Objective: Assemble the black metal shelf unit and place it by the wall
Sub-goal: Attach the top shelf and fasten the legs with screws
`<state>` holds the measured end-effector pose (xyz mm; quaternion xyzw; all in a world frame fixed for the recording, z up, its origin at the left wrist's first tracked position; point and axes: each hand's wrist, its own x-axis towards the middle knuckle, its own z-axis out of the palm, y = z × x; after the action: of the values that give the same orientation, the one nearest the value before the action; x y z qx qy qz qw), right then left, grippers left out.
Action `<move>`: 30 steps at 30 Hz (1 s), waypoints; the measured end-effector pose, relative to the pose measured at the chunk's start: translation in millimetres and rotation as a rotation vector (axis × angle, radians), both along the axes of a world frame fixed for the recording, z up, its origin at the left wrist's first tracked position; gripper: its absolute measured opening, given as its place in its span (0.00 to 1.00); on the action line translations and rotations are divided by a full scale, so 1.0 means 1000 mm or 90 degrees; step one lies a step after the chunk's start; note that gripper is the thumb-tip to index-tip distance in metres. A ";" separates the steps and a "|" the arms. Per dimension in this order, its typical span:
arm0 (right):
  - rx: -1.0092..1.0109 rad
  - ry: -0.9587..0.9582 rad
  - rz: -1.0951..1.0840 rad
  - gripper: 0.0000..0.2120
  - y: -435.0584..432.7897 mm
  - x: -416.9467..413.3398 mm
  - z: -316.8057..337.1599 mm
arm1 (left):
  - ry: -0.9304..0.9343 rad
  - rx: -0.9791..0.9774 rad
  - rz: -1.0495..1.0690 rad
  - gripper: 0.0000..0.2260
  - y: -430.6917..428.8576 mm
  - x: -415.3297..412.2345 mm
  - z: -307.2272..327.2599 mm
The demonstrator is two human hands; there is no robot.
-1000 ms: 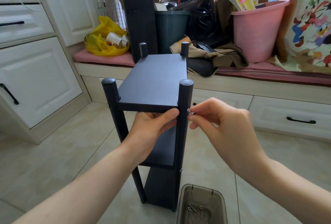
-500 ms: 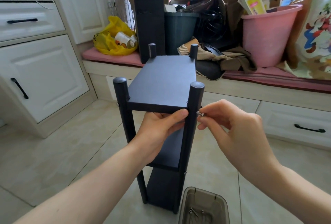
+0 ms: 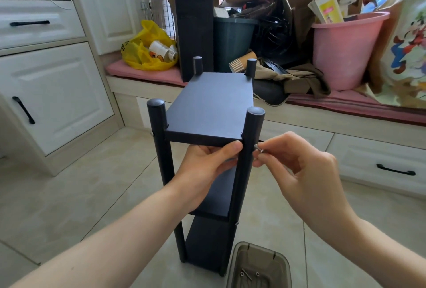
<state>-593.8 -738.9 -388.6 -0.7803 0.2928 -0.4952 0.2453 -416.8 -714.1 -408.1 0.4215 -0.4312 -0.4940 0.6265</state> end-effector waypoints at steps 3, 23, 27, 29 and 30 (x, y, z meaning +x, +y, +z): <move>0.083 -0.030 0.017 0.07 0.000 0.003 0.003 | -0.005 0.004 -0.002 0.21 0.000 0.002 -0.002; 0.154 -0.030 0.016 0.09 -0.004 0.003 0.012 | 0.016 -0.003 0.000 0.21 0.000 -0.002 -0.001; 0.165 -0.032 0.082 0.09 -0.008 -0.002 0.016 | 0.013 -0.003 0.006 0.21 0.000 -0.001 -0.001; 0.172 -0.057 0.103 0.08 -0.009 -0.003 0.017 | 0.013 -0.005 0.006 0.22 0.000 -0.002 -0.001; 0.179 -0.066 0.106 0.08 -0.009 -0.003 0.016 | 0.015 -0.005 0.006 0.22 0.000 -0.002 -0.001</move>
<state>-596.6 -748.3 -372.3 -0.7332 0.2802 -0.4670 0.4071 -418.6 -714.3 -408.8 0.4151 -0.4241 -0.4941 0.6354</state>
